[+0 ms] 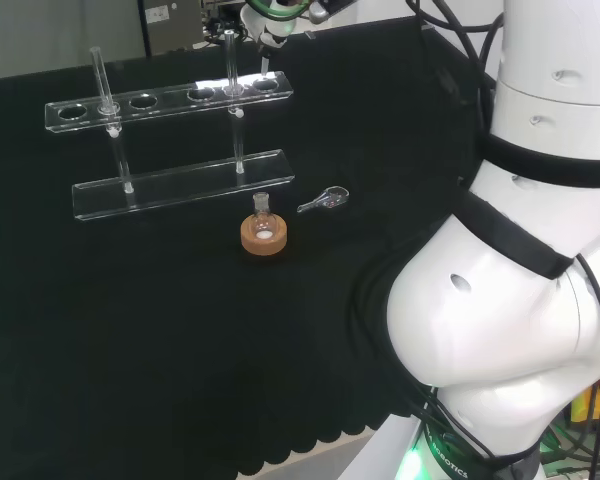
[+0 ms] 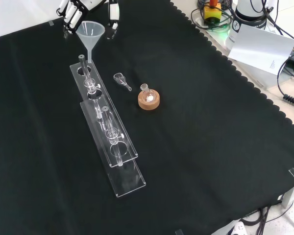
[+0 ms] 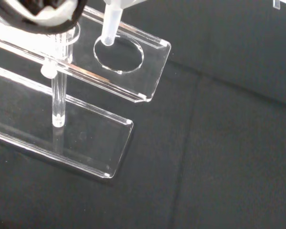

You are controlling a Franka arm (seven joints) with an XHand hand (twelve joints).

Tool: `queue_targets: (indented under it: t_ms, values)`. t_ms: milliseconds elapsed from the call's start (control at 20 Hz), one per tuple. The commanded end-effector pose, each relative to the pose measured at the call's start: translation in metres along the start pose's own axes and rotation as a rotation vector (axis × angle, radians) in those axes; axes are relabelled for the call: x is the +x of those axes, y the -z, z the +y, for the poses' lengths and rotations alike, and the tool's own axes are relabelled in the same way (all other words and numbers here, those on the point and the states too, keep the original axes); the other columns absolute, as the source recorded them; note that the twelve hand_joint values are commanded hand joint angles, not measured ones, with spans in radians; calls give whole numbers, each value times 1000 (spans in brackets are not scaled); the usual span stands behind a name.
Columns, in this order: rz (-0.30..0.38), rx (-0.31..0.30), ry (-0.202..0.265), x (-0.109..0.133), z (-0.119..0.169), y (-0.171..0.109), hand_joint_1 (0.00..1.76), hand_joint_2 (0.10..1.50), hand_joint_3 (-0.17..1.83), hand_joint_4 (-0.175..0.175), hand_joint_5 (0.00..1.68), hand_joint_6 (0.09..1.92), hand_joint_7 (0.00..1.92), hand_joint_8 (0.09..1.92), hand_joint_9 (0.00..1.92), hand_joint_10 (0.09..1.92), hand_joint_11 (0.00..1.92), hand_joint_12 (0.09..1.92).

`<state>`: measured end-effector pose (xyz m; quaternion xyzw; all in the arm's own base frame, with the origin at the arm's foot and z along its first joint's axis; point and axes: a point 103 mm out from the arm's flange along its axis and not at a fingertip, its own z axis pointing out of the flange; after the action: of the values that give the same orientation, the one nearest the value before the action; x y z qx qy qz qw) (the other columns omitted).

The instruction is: Put the funnel back on the funnel stand.

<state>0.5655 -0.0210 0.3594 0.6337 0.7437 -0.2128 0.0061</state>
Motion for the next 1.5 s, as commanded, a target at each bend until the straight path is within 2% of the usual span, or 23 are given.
queue_targets:
  t_ms: [50, 500, 950, 1250, 1500]
  values:
    - [-6, 14, 0, -7, 12, -5, 808, 670, 549, -34, 521, 87, 454, 685, 760, 543, 469, 1287]
    - [-2, 16, 1, -9, 24, -11, 808, 670, 551, -33, 527, 87, 454, 685, 761, 544, 469, 1287]
    - [3, 49, 4, -6, 37, -28, 808, 669, 552, -34, 522, 87, 447, 683, 752, 541, 467, 1286]
    - [1, 56, 12, 0, 39, -43, 794, 665, 550, -43, 385, 87, 333, 694, 632, 557, 407, 1312]
    - [8, 58, 11, 1, 41, -47, 786, 663, 551, -43, 340, 87, 292, 704, 590, 582, 378, 1323]
